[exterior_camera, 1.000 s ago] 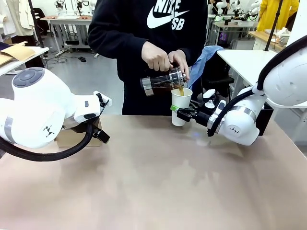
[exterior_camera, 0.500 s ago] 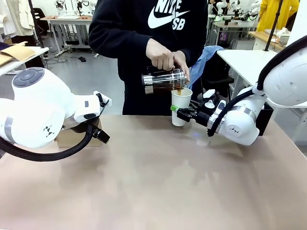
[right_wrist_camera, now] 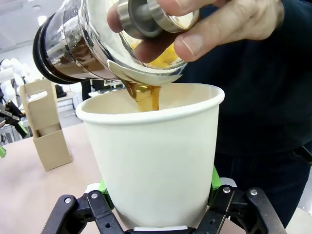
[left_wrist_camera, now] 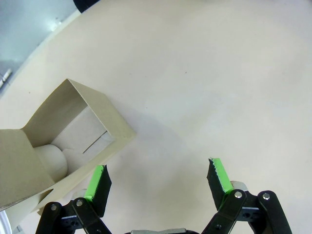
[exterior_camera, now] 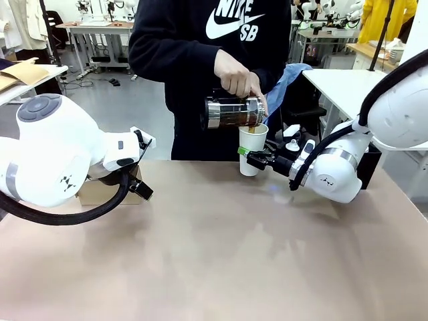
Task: Pour a drink into a cup and package it in a carrier.
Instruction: When a person places the Paper Cup Lid on the 600 ml Paper Cup , lift the 600 ml Paper Cup.
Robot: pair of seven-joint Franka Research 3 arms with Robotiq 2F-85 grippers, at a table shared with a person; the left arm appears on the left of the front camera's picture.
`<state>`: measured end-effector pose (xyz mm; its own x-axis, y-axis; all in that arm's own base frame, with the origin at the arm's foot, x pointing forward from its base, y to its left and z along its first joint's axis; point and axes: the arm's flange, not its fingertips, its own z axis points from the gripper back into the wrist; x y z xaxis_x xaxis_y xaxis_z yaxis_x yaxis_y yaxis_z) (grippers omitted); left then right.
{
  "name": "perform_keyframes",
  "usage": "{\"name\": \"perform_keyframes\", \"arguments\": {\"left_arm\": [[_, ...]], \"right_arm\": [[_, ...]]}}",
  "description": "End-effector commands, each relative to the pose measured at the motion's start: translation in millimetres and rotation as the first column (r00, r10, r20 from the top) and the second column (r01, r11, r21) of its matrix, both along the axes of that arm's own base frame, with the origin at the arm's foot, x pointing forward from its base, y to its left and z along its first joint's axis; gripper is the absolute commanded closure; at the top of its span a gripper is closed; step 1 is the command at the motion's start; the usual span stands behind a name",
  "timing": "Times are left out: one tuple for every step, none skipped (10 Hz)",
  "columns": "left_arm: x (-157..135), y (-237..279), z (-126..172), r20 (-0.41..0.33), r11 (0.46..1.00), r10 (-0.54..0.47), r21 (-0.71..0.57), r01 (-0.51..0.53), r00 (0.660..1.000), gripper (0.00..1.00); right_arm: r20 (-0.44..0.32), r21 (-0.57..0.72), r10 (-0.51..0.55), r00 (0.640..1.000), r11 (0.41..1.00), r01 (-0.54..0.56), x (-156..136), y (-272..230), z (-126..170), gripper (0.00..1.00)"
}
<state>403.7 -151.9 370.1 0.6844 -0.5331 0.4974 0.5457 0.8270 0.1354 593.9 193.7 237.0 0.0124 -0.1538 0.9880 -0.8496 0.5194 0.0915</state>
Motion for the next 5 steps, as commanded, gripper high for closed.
{"name": "perform_keyframes", "arguments": {"left_arm": [[-0.2,0.1,0.2,0.000,1.000,0.000,-0.002,0.000,1.000,0.00],[-0.2,0.1,0.2,0.000,1.000,0.000,-0.002,0.000,1.000,0.00],[-0.2,0.1,0.2,0.000,1.000,0.000,-0.002,0.000,1.000,0.00],[-0.2,0.1,0.2,0.000,1.000,0.000,-0.002,0.000,1.000,0.00],[-0.2,0.1,0.2,0.000,1.000,0.000,-0.002,0.000,1.000,0.00]], "right_arm": [[0.008,0.002,0.005,1.000,1.000,-0.005,0.0,1.7,2.3,0.20],[0.008,0.002,0.005,1.000,1.000,-0.005,0.0,1.7,2.3,0.20],[0.008,0.002,0.005,1.000,1.000,-0.005,0.0,1.7,2.3,0.20],[0.008,0.002,0.005,1.000,1.000,-0.005,0.0,1.7,2.3,0.20],[0.008,0.002,0.005,1.000,1.000,-0.005,0.0,1.7,2.3,0.20]]}}
